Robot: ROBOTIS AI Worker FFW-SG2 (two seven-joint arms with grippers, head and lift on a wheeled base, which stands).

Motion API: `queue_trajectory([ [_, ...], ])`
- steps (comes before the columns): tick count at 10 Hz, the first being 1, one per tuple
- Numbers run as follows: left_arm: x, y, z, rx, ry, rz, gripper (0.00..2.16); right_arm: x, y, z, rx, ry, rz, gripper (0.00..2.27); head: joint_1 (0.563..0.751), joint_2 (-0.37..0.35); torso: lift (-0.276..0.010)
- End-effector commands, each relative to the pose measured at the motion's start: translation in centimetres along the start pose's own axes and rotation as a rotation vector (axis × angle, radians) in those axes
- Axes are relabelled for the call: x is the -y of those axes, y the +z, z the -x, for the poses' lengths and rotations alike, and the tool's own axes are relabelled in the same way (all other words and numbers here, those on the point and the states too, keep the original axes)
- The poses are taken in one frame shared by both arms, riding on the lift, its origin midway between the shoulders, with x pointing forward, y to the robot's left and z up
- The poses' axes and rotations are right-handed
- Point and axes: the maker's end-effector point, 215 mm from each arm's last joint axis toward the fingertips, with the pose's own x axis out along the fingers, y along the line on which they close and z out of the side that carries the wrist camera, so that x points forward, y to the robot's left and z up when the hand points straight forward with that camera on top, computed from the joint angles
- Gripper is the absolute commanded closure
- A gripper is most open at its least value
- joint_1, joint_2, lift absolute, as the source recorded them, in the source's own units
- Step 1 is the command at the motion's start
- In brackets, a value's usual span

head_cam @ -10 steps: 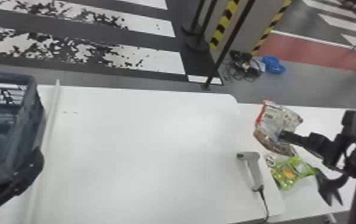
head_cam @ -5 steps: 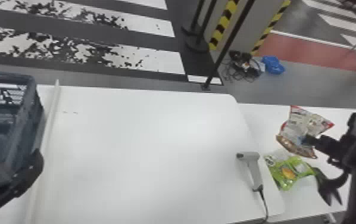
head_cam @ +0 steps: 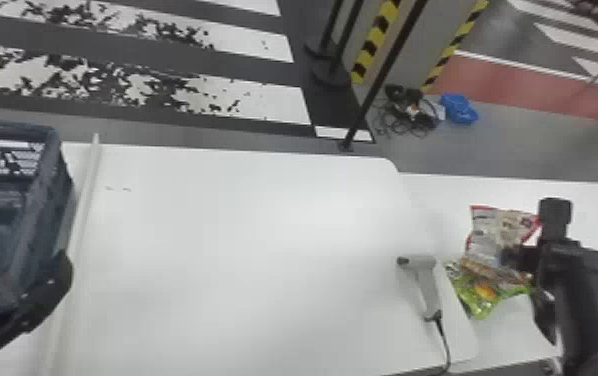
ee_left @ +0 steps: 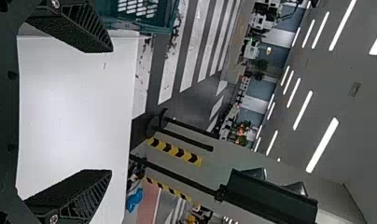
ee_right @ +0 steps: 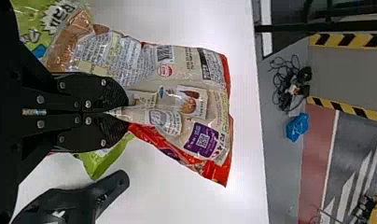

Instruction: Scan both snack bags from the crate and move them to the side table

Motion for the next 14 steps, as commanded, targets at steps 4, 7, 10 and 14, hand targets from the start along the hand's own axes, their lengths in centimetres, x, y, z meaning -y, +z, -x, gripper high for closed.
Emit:
queue_trajectory([
  [4, 0.0, 0.1, -0.1, 0.008, -0.004, -0.002, 0.07, -1.5, -4.3, 0.1, -0.161, -0.024, 0.079, 0.0, 0.695, -0.35, -0.029],
  [7, 0.5, 0.5, -0.2, 0.015, -0.007, -0.005, 0.07, -2.0, -4.1, 1.8, -0.097, 0.004, 0.021, 0.05, 0.695, -0.35, -0.029],
  [10, 1.3, 0.8, -0.5, 0.022, -0.009, -0.017, 0.07, -6.6, -1.6, 5.8, 0.045, 0.132, -0.115, 0.05, 0.695, -0.35, -0.029],
  [14, 1.8, 1.7, -0.6, 0.034, -0.007, -0.033, 0.07, -17.0, 0.7, 17.1, 0.28, 0.397, -0.181, 0.08, 0.695, -0.35, -0.029],
])
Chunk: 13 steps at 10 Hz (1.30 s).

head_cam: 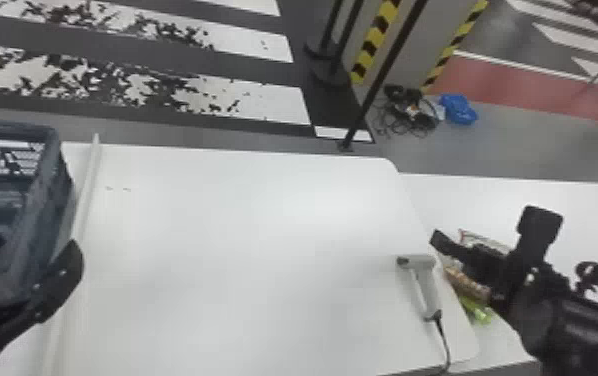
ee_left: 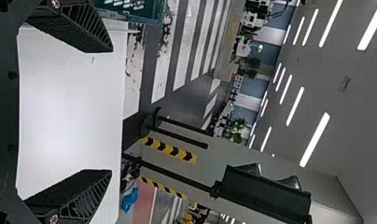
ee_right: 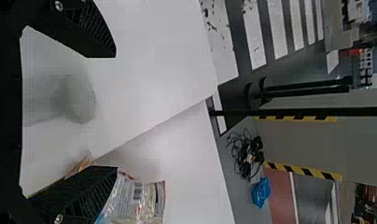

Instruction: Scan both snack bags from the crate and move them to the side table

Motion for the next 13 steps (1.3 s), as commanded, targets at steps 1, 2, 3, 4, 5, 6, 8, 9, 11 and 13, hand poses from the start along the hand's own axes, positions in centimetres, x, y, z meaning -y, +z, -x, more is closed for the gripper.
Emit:
queue_trajectory([
  [1, 0.3, 0.6, -0.1, 0.007, -0.001, -0.01, 0.07, -4.5, 0.5, 2.5, 0.052, 0.099, -0.035, 0.08, 0.695, -0.35, -0.029],
  [2, 0.3, 0.7, -0.2, 0.007, 0.006, -0.016, 0.07, -7.8, 0.5, 4.4, 0.074, 0.163, -0.064, 0.08, 0.695, -0.35, -0.029],
  [3, 0.3, -0.3, -0.5, -0.034, 0.056, -0.034, 0.07, -11.0, 0.7, 6.3, 0.094, 0.22, -0.07, 0.08, 0.695, -0.35, -0.029],
  [4, 0.8, -0.4, -0.6, -0.053, 0.07, -0.058, 0.07, -14.0, 0.1, 7.6, 0.086, 0.291, -0.055, 0.07, 0.695, -0.35, -0.029],
  [5, 1.3, -0.1, -0.5, -0.048, 0.063, -0.052, 0.07, -16.9, 0.2, 9.2, 0.113, 0.366, -0.024, 0.06, 0.695, -0.349, -0.029],
  [6, 1.6, -0.1, -0.4, -0.048, 0.059, -0.049, 0.07, -19.6, 2.4, 11.8, 0.234, 0.419, 0.039, 0.06, 0.695, -0.314, -0.029],
  [8, 2.5, -0.4, -0.3, -0.049, 0.034, -0.043, 0.07, -23.4, 2.0, 14.2, 0.308, 0.489, 0.074, 0.08, 0.695, -0.263, -0.029],
  [9, 3.4, -0.4, 0.1, -0.053, 0.011, -0.04, 0.07, -24.4, 0.7, 14.5, 0.294, 0.509, 0.077, 0.08, 0.695, -0.235, -0.029],
  [11, 4.7, -0.9, 0.8, -0.065, 0.01, -0.081, 0.07, -25.7, -3.0, 14.5, 0.233, 0.534, 0.076, 0.09, 0.695, -0.219, -0.029],
  [13, 6.0, -0.3, 1.2, -0.032, -0.011, -0.112, 0.07, -25.2, -3.3, 16.3, 0.373, 0.527, 0.104, 0.1, 0.695, -0.21, -0.029],
])
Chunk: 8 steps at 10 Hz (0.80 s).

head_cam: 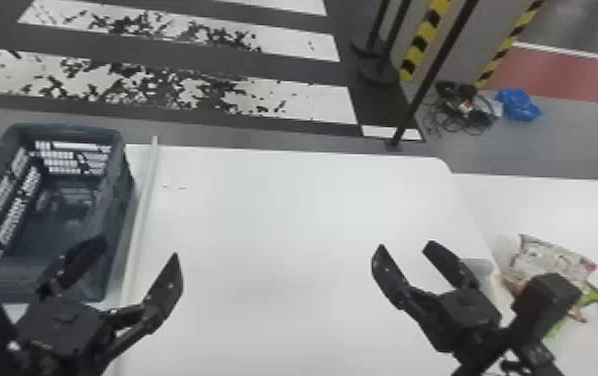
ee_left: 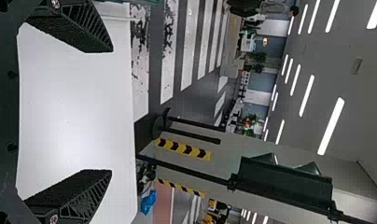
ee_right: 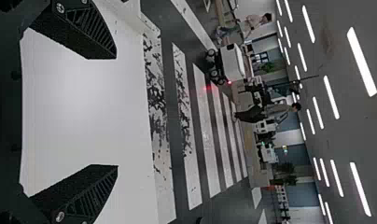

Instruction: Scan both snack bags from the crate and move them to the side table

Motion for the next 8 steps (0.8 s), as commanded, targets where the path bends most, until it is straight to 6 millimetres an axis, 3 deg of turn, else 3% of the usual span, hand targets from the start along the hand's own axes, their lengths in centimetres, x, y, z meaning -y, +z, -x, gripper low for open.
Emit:
queue_trajectory([
  [1, 1.0, 0.1, 0.5, 0.016, -0.016, -0.017, 0.07, -0.5, 0.5, 2.1, 0.102, -0.006, 0.048, 0.11, 0.695, -0.219, -0.029],
  [2, 1.4, 0.3, 1.2, 0.039, -0.012, -0.015, 0.07, -0.2, -0.1, 3.3, 0.116, -0.016, 0.029, 0.11, 0.695, -0.227, -0.029],
  [4, 0.9, -0.2, 1.8, 0.032, 0.014, -0.008, 0.07, 2.2, 0.3, 4.6, 0.133, -0.062, -0.002, 0.11, 0.695, -0.261, -0.029],
  [6, 0.0, -0.2, 2.5, 0.038, 0.055, 0.004, 0.07, 4.1, -0.1, 5.3, 0.117, -0.097, -0.036, 0.11, 0.695, -0.301, -0.029],
  [8, -0.5, -0.2, 2.8, 0.043, 0.075, 0.014, 0.07, 4.5, -0.5, 5.4, 0.104, -0.112, -0.051, 0.11, 0.695, -0.317, -0.029],
])
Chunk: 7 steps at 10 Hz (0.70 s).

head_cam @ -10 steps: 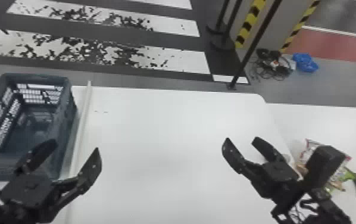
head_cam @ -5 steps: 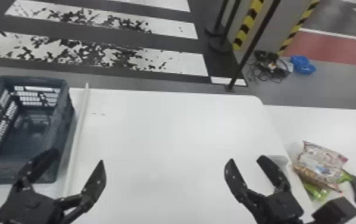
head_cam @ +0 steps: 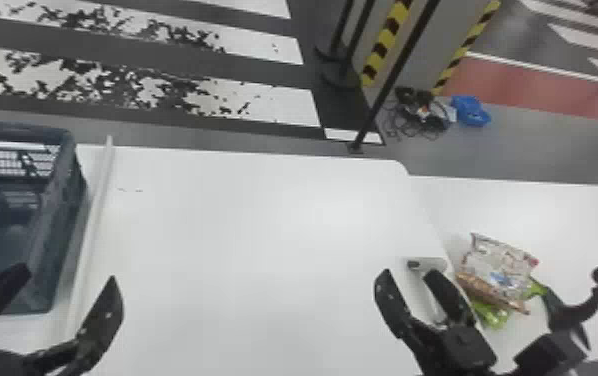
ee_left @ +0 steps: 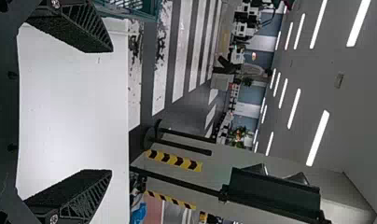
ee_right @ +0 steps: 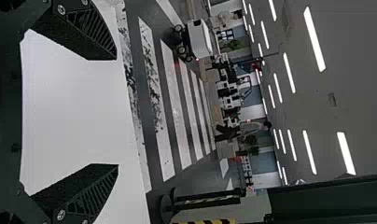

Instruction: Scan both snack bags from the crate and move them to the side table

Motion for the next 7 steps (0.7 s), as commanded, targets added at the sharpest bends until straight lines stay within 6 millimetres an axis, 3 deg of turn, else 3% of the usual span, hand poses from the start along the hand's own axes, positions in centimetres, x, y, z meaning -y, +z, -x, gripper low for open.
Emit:
queue_trajectory([
  [1, -0.1, 0.1, 0.3, 0.004, 0.009, 0.006, 0.07, 0.2, -0.2, 0.1, -0.008, -0.009, -0.009, 0.11, 0.695, -0.319, -0.029],
  [7, 0.3, 0.2, 0.4, 0.008, 0.019, 0.01, 0.07, 1.2, -0.3, 0.6, -0.01, -0.046, -0.09, 0.12, 0.695, -0.339, -0.029],
])
